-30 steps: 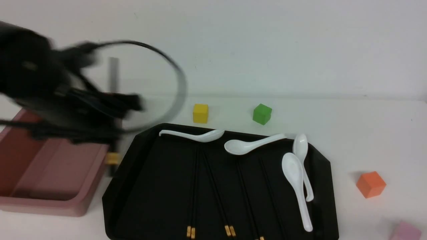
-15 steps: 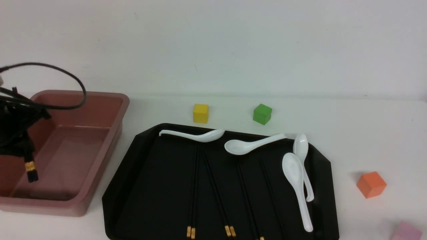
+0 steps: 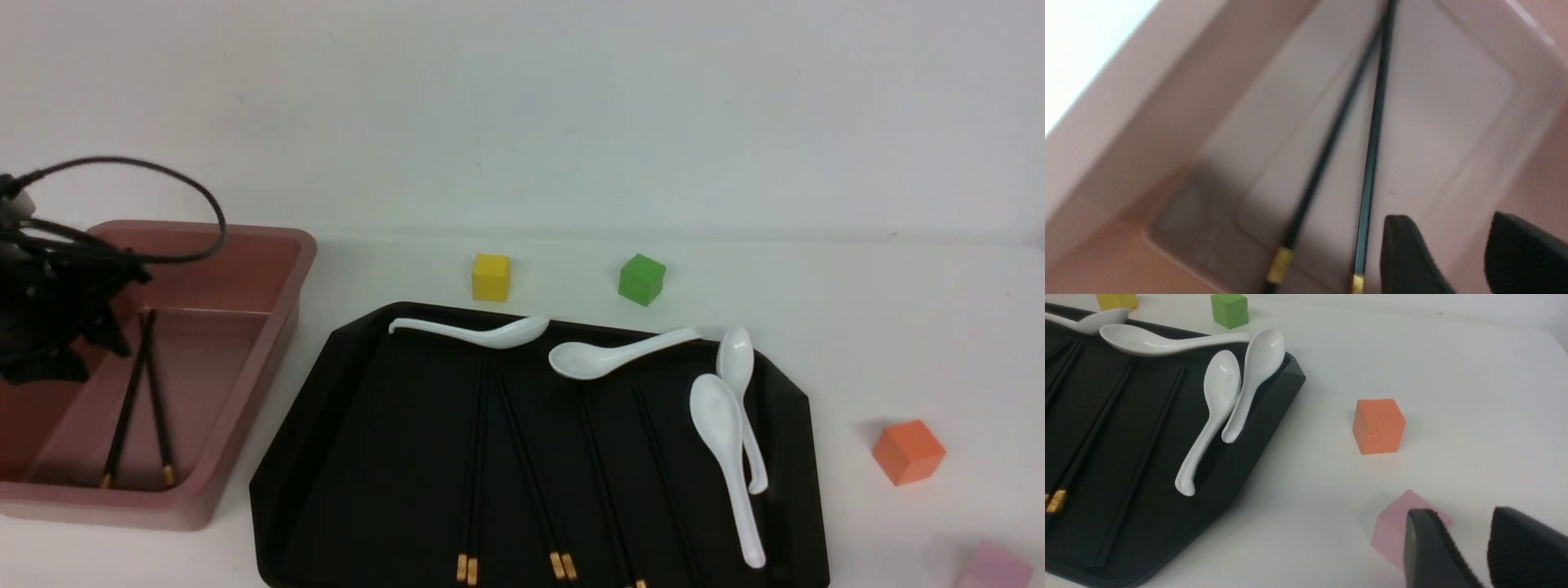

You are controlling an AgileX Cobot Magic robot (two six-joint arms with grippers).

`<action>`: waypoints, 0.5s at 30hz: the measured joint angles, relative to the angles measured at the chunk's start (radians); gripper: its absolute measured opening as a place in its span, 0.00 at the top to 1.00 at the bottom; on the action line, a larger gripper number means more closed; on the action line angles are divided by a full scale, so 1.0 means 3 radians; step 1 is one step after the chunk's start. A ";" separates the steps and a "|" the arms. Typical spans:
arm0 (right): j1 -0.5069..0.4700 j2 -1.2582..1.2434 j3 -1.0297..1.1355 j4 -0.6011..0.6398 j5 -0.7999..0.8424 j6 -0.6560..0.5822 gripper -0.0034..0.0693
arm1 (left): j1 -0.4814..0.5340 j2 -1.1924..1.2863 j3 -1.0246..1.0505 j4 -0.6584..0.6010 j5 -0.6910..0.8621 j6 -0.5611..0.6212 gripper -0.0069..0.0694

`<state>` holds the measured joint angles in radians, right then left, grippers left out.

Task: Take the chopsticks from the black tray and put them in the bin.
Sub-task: Use the left arm to put the chopsticks into the lunch box

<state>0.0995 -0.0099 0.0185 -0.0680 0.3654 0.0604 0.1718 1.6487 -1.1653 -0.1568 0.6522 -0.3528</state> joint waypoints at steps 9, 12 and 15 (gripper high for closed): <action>0.0000 0.0000 0.0000 0.0000 0.0000 0.0000 0.62 | 0.0000 -0.1009 0.0129 -0.0536 0.0856 0.0897 0.93; 0.0000 0.0000 0.0000 0.0000 0.0000 0.0000 0.62 | 0.0000 -0.1442 0.0369 -0.0752 0.0964 0.1035 0.93; 0.0000 0.0000 0.0000 0.0000 0.0000 0.0000 0.62 | 0.0000 -0.2102 0.0787 -0.1034 0.1032 0.1176 0.93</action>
<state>0.0995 -0.0099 0.0185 -0.0680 0.3654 0.0604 0.1718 1.0180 -0.9291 -0.4671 0.9618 0.0000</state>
